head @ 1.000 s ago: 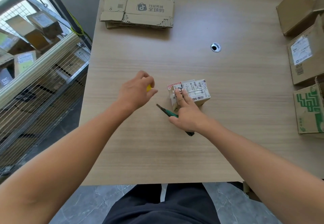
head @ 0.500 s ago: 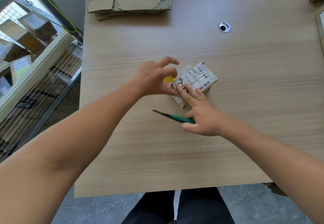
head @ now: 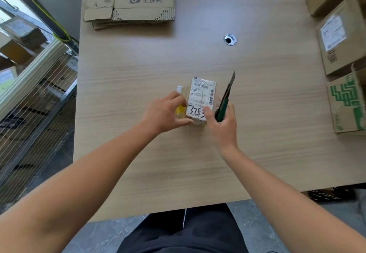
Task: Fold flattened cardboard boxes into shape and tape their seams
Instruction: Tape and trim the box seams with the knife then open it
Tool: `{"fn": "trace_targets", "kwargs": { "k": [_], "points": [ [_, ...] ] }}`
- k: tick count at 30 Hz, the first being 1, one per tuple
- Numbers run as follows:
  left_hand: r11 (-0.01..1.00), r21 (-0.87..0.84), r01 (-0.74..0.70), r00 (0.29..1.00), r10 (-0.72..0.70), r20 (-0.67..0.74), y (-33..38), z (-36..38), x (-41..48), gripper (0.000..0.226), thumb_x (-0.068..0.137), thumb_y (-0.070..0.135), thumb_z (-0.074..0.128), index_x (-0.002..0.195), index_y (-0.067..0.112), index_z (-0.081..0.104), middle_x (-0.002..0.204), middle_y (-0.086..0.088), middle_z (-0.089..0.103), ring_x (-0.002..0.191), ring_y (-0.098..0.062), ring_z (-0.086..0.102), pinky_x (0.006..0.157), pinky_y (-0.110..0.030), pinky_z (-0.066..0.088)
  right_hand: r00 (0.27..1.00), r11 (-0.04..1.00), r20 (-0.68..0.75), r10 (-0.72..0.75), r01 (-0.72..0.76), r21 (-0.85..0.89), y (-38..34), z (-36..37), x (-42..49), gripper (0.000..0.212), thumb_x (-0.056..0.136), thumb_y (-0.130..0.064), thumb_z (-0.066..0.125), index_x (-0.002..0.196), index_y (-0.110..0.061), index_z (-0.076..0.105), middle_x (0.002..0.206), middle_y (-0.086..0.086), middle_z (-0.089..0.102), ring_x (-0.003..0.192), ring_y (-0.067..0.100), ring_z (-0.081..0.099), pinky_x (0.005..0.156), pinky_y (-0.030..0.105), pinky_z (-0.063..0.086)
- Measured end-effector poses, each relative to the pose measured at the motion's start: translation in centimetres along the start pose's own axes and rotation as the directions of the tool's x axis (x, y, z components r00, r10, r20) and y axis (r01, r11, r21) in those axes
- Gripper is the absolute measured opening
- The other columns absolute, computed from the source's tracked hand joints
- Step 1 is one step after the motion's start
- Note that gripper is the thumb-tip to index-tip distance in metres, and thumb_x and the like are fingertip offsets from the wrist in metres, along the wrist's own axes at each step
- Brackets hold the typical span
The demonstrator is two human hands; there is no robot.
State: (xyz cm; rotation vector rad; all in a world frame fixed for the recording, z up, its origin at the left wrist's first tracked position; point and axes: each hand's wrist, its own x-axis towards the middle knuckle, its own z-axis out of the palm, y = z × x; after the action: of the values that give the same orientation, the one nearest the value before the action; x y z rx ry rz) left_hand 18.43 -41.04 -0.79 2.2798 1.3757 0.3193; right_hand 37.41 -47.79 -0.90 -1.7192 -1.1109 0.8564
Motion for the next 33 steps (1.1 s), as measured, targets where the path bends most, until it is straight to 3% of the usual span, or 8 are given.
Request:
{"fn": "trace_targets", "kwargs": {
  "k": [4,7,12,15,18,23,30,33],
  "points": [
    [0.991,-0.113,0.066,0.996,-0.059,0.061,1.4,0.8,-1.6,0.039,0.079,0.058,0.074,0.105,0.03,0.064,0.119,0.012,0.058,0.098,-0.017,0.063,0.078,-0.038,0.053,0.982,0.981,0.179,-0.067,0.098,-0.168,1.0,0.0,-0.1,0.044,0.091,-0.019,0.073,0.133,-0.021,0.062,0.151,0.0,0.046,0.141,0.003,0.037,0.115,0.018,0.03],
    [0.952,-0.267,0.149,0.989,-0.144,0.035,0.7,-0.2,-2.6,0.018,0.087,0.039,0.073,0.097,0.024,0.069,0.103,0.009,0.061,0.094,-0.015,0.06,0.085,-0.04,0.051,0.967,0.96,0.243,-0.078,0.139,-0.244,1.2,-0.2,0.3,0.045,0.091,-0.022,0.074,0.134,-0.014,0.062,0.157,-0.001,0.041,0.144,0.002,0.033,0.111,0.007,0.023],
    [0.918,-0.36,0.165,0.985,-0.171,0.013,0.6,-2.9,-3.4,0.006,0.092,0.03,0.066,0.094,0.026,0.069,0.101,0.012,0.06,0.096,-0.012,0.059,0.088,-0.038,0.049,0.958,0.988,0.287,-0.026,0.068,-0.138,-1.6,0.3,0.9,0.046,0.095,-0.023,0.067,0.14,-0.021,0.056,0.142,-0.005,0.053,0.135,0.011,0.048,0.113,0.03,0.039],
    [0.931,-0.331,0.152,0.988,-0.15,0.033,1.1,-4.4,-3.2,0.005,0.093,0.025,0.067,0.096,0.023,0.071,0.106,0.008,0.061,0.098,-0.015,0.06,0.09,-0.041,0.048,0.966,0.988,0.235,-0.107,0.13,-0.087,-3.2,-0.4,0.9,0.018,0.093,-0.022,0.066,0.111,-0.022,0.063,0.11,-0.008,0.056,0.11,0.012,0.056,0.098,0.037,0.047],
    [0.936,-0.333,0.111,0.994,-0.107,0.031,1.9,-6.0,-3.1,0.004,0.094,0.026,0.067,0.095,0.025,0.071,0.106,0.006,0.06,0.1,-0.016,0.059,0.091,-0.043,0.048,0.944,0.997,0.33,-0.013,-0.012,0.071,-4.7,-1.3,0.7,0.008,0.092,-0.024,0.068,0.093,-0.02,0.06,0.096,0.008,0.06,0.089,0.017,0.059,0.086,0.046,0.052],
    [0.929,-0.37,0.025,0.998,-0.005,0.056,3.4,-7.9,-3.3,0.017,0.091,0.037,0.062,0.097,0.024,0.07,0.105,0.005,0.059,0.098,-0.02,0.061,0.09,-0.045,0.049,0.879,0.965,0.476,0.0,-0.125,0.231,-6.7,-1.2,-0.6,0.014,0.093,-0.017,0.074,0.105,-0.009,0.071,0.077,-0.008,0.061,0.065,0.003,0.055,0.061,0.017,0.044],
    [0.939,-0.343,0.011,0.998,0.014,0.069,4.2,-7.8,-3.7,0.011,0.098,0.026,0.063,0.105,0.027,0.071,0.098,0.019,0.058,0.092,-0.001,0.056,0.081,-0.032,0.046,0.937,0.99,0.342,-0.076,0.029,0.14,-7.4,-1.6,-1.1,0.013,0.093,-0.013,0.073,0.085,-0.005,0.066,0.07,-0.01,0.057,0.065,0.003,0.052,0.063,0.016,0.04],
    [0.888,-0.429,0.166,0.977,-0.088,0.195,4.3,-8.0,-3.9,0.027,0.099,0.045,0.058,0.125,0.041,0.062,0.11,0.017,0.067,0.091,0.001,0.063,0.08,-0.026,0.049,0.949,0.992,0.302,-0.092,0.06,0.112,-7.6,-2.5,-0.9,0.013,0.091,-0.02,0.072,0.083,-0.011,0.066,0.07,-0.007,0.057,0.066,0.008,0.05,0.063,0.023,0.042]
  ]
}}
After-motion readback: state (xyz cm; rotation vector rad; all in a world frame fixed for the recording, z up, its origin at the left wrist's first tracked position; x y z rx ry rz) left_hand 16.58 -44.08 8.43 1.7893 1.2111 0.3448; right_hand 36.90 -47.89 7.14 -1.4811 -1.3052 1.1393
